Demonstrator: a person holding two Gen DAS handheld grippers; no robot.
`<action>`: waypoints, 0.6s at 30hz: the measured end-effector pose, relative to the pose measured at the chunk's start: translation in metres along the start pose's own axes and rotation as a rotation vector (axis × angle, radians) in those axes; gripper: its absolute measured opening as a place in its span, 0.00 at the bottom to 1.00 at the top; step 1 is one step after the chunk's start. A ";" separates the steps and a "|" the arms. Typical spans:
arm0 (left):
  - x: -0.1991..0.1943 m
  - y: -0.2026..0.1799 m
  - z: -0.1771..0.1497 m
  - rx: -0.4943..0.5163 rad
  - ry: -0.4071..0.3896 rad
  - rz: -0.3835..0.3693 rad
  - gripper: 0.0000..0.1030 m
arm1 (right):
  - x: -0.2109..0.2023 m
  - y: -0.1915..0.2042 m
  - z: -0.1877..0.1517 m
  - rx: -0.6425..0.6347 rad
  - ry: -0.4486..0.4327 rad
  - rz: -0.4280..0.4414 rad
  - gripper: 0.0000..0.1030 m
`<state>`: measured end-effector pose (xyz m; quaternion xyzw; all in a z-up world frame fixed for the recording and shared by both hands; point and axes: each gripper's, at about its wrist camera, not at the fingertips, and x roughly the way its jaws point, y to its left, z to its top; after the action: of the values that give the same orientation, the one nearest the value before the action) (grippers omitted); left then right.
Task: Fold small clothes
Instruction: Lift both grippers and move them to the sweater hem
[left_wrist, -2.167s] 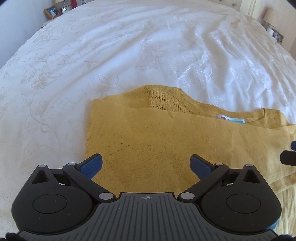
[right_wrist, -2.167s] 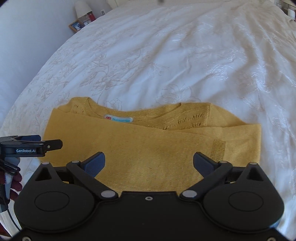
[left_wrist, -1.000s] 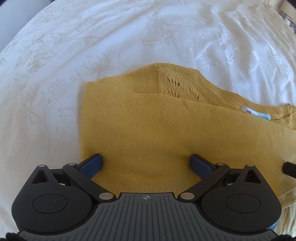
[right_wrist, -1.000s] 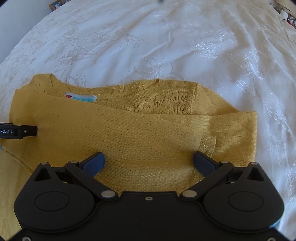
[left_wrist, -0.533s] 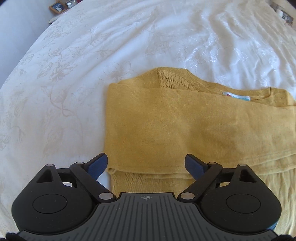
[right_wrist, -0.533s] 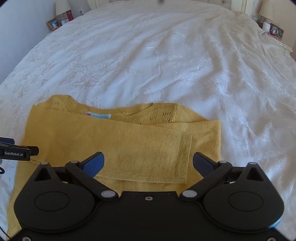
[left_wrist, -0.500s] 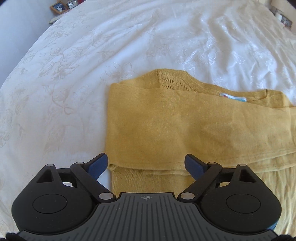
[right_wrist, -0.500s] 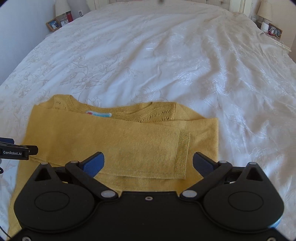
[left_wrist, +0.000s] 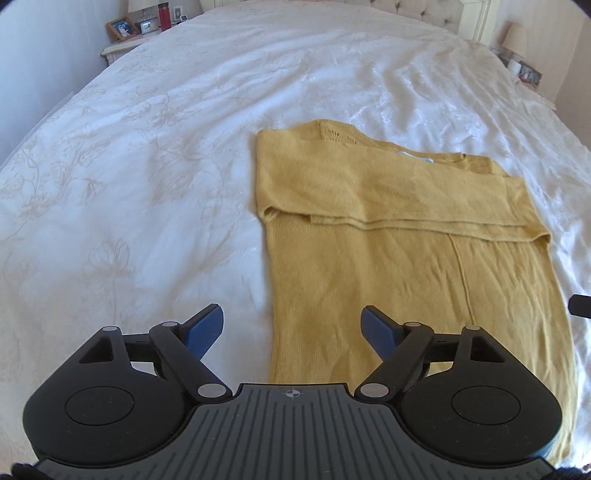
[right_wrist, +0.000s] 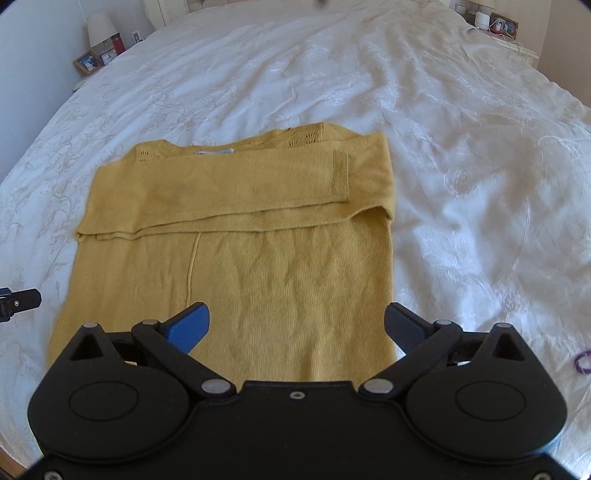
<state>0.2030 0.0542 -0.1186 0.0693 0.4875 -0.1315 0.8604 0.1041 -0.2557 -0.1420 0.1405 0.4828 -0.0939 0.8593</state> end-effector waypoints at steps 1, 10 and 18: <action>-0.004 0.002 -0.008 -0.005 0.001 0.007 0.79 | -0.003 -0.001 -0.009 0.009 0.011 0.005 0.92; -0.041 0.011 -0.084 -0.144 -0.046 -0.013 0.79 | -0.025 -0.004 -0.063 -0.049 0.037 0.050 0.92; -0.058 -0.012 -0.126 -0.077 -0.017 -0.014 0.67 | -0.054 -0.022 -0.113 -0.013 0.019 0.085 0.91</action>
<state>0.0677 0.0828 -0.1341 0.0318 0.4854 -0.1194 0.8655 -0.0217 -0.2376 -0.1549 0.1562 0.4853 -0.0527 0.8587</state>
